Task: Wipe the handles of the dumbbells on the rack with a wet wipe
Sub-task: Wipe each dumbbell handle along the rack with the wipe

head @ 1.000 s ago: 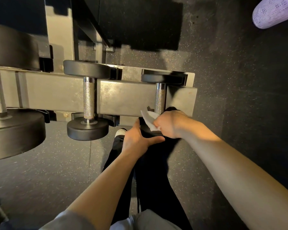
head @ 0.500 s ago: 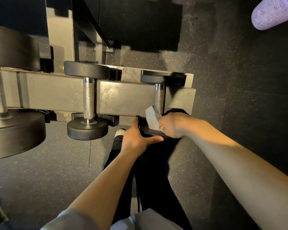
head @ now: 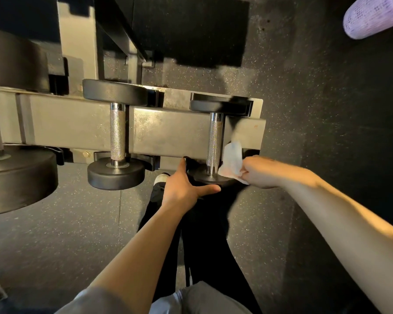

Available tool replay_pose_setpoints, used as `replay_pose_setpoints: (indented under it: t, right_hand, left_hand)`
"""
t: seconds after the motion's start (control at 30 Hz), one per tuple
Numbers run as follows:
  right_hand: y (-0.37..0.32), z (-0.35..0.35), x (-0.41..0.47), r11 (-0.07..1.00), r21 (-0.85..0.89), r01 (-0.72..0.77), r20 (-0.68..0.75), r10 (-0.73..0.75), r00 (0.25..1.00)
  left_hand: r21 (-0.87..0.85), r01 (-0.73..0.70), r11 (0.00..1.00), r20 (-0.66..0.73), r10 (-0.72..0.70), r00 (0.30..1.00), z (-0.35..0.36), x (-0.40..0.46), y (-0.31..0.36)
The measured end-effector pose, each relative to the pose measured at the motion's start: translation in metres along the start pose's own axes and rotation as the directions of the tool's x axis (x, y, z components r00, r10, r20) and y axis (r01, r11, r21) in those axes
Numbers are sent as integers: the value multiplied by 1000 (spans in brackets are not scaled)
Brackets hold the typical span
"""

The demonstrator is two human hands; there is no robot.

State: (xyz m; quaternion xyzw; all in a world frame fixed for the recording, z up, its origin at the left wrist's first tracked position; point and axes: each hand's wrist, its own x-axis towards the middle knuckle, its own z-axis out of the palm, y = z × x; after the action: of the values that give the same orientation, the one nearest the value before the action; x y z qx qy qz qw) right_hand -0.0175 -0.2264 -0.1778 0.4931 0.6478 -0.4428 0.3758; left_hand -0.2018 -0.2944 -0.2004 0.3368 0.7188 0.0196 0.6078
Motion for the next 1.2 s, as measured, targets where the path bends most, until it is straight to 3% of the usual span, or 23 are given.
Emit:
replay_pose_setpoints:
  t: [0.13,0.33,0.53,0.63,0.7,0.8,0.9,1.03,1.1,1.13,1.2]
  right_hand:
    - [2,4,12,996,65,-61,-2,61,998]
    - [-7,3,37,976,218,-16,39,8,999]
    - [-1,6,24,988,150,26,-45,-19,999]
    - [4,13,9,959,283,26,-54,-11,998]
    - [3,18,7,872,489,24,-87,22,996]
    - [-5,18,5,474,880,2,-93,168,981]
    - [-16,17,19,351,936,3,-85,220,972]
    - [-48,-9,28,28,974,226,-223,312,923]
    - [-58,-26,34,-33,948,318,-281,383,880]
    - [-62,-30,38,-10,948,318,-289,390,874]
    - [-66,-26,46,137,961,242,-277,387,880]
  left_hand:
    - [28,7,1000,5,-7,1000,0,0,3]
    - [24,21,1000,0,-21,1000,2,1,1]
    - [20,13,1000,29,-14,999,-3,3,2]
    - [17,17,1000,17,-17,1000,1,1,2]
    - [20,16,1000,8,-16,1000,5,2,-1]
    - [30,4,1000,-4,-4,1000,7,4,-3]
    - [39,-13,999,-10,14,1000,6,4,-2]
    - [55,-35,998,-36,37,999,9,2,-2]
    - [78,-41,996,-40,44,998,11,2,-2]
    - [79,-42,996,-43,45,998,11,2,-2]
    - [62,-51,997,-50,54,997,12,2,-2]
